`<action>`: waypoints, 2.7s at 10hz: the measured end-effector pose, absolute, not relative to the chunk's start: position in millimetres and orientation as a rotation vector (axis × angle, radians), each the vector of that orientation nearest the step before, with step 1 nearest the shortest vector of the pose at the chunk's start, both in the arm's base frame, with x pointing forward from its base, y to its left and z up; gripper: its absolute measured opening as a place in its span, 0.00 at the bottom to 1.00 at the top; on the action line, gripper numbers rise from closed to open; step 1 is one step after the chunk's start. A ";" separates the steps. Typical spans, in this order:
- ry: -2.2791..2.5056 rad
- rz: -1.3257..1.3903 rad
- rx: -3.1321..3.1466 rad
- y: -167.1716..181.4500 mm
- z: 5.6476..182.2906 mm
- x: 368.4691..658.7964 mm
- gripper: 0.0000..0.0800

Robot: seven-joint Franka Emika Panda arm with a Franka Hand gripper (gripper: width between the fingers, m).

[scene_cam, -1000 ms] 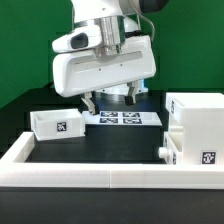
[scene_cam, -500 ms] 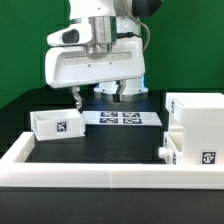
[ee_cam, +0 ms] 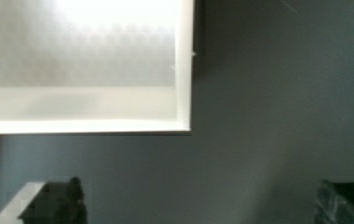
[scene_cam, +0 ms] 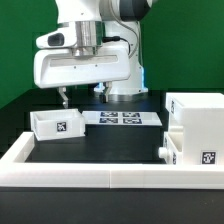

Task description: Assemble drawer

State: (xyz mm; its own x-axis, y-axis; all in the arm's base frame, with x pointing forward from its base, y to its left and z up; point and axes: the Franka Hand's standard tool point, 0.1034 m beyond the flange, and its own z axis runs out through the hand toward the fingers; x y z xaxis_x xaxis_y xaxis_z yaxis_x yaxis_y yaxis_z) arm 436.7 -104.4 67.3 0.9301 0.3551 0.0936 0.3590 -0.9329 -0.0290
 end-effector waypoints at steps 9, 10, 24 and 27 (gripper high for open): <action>-0.633 -0.158 -3.047 -116.3 22.0 385.0 0.81; -0.627 -0.158 -3.045 -115.7 15.3 382.7 0.81; -0.585 -0.150 -3.048 -105.2 7.0 376.8 0.05; -0.609 -0.164 -3.042 -69.5 27.5 400.9 0.05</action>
Offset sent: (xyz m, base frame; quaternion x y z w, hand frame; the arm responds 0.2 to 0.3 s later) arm -0.0432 -0.0147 -0.0196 -0.0092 0.0183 -0.0336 0.9992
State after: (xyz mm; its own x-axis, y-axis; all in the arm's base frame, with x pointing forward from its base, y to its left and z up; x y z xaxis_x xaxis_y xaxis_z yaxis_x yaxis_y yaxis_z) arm 400.9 -69.5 27.5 0.9177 0.3818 0.1101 0.3855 -0.9226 -0.0132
